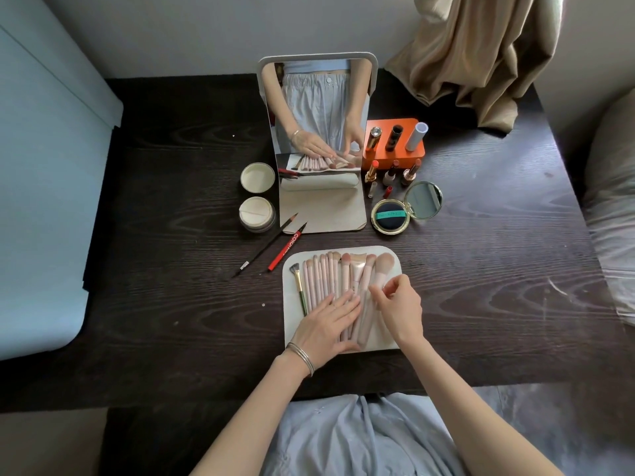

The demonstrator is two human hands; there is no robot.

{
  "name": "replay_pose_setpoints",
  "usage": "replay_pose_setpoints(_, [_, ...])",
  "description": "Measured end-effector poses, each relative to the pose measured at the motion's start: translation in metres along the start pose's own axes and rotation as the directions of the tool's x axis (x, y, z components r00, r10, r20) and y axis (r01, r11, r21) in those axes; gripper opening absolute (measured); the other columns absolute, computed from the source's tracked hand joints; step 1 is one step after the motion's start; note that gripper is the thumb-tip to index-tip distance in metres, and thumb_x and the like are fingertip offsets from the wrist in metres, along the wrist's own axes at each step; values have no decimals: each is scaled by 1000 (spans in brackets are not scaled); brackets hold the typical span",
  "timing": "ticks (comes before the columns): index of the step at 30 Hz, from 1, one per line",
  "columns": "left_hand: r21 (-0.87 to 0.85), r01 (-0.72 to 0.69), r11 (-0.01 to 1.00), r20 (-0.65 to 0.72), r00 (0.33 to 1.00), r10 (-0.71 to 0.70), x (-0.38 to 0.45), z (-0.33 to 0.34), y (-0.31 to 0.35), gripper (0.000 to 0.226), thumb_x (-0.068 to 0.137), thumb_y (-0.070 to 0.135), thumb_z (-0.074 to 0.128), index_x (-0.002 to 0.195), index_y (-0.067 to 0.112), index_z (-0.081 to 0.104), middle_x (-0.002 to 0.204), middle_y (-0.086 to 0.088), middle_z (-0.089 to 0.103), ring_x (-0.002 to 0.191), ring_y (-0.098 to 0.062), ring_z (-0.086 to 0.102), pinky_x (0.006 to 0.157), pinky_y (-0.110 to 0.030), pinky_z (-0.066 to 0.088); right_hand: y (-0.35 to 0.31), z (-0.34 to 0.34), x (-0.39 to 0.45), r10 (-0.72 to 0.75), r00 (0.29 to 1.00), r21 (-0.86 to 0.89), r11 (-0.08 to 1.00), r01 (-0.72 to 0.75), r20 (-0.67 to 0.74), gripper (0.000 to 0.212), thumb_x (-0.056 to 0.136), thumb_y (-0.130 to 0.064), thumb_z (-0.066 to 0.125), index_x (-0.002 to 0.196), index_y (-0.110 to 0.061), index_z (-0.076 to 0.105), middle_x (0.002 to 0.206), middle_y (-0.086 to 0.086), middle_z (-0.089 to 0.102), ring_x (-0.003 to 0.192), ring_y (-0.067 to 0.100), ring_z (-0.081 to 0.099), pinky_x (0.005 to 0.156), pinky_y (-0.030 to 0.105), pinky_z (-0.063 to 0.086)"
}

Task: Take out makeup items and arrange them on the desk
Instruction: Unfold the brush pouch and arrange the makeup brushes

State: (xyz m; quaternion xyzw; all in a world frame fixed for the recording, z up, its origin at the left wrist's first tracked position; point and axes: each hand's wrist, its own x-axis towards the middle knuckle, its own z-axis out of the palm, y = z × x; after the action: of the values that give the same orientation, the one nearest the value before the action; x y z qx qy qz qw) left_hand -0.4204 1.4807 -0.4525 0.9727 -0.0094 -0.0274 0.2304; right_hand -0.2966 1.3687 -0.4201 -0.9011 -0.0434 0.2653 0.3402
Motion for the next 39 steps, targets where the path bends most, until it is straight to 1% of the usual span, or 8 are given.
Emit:
replay_pose_setpoints(5, [11, -45, 999, 16, 999, 44, -4, 2, -4, 84, 73, 61, 45, 137, 7, 42, 144, -5, 44, 136, -18, 37, 111, -42, 29, 0, -2, 0, -16, 999, -31, 999, 17, 51, 26, 83, -27, 68, 87, -13, 47, 79, -3, 53, 72, 10, 49, 60, 21, 35])
replay_pose_setpoints(9, [39, -44, 998, 4, 999, 44, -5, 5, -7, 79, 75, 55, 45, 138, 8, 42, 145, -6, 44, 137, -19, 36, 110, -42, 26, 0, -1, -1, -8, 999, -21, 1000, 9, 52, 24, 84, -24, 68, 87, -12, 47, 82, 0, 54, 77, 15, 52, 67, 25, 37])
replay_pose_setpoints(15, [68, -68, 995, -72, 995, 73, -4, 7, -6, 85, 65, 44, 78, 136, 9, 45, 141, -5, 48, 134, -19, 39, 109, -43, 28, 0, 1, -2, -9, 999, -11, 1000, 10, 47, 24, 84, -23, 68, 86, -13, 46, 80, -1, 53, 76, 15, 52, 68, 25, 38])
replay_pose_setpoints(18, [13, -51, 999, -88, 995, 51, -6, 6, -7, 83, 70, 49, 69, 138, 10, 42, 146, -4, 42, 138, -17, 31, 112, -41, 24, 1, -1, -2, -5, 998, 29, 1000, 3, 63, 26, 84, -28, 68, 90, -14, 47, 83, 0, 55, 78, 16, 54, 69, 26, 40])
replay_pose_setpoints(21, [-29, 48, 998, -124, 991, -52, -16, 4, -10, 82, 75, 57, 54, 141, 12, 36, 151, 0, 29, 143, -14, 19, 118, -35, 14, 6, -10, -5, 0, 997, 41, 999, -3, 82, 24, 87, -33, 63, 95, -14, 51, 88, 0, 60, 81, 17, 59, 72, 29, 46])
replay_pose_setpoints(27, [-76, 119, 990, -112, 986, -127, -32, 5, -18, 83, 75, 59, 54, 142, 13, 36, 151, -3, 32, 143, -12, 15, 116, -36, 13, 23, -19, -11, 42, 918, -181, 983, 32, 394, 20, 83, -39, 67, 89, -20, 64, 81, -4, 69, 78, 10, 65, 75, 27, 53])
replay_pose_setpoints(33, [-5, 132, 991, -87, 987, -132, -28, 7, -17, 73, 79, 57, 47, 139, 16, 40, 148, -3, 39, 140, -15, 27, 114, -41, 26, 22, -13, -11, 62, 924, -207, 978, 18, 377, 21, 79, -39, 70, 85, -21, 64, 82, -2, 69, 81, 14, 64, 77, 32, 54])
replay_pose_setpoints(39, [-27, 130, 991, -71, 989, -132, -27, 4, -15, 76, 77, 59, 49, 139, 16, 42, 148, -2, 38, 140, -16, 26, 115, -43, 22, 22, -9, -13, 84, 926, -231, 973, 4, 369, 22, 80, -41, 67, 84, -19, 62, 81, -1, 69, 77, 14, 63, 76, 33, 53])
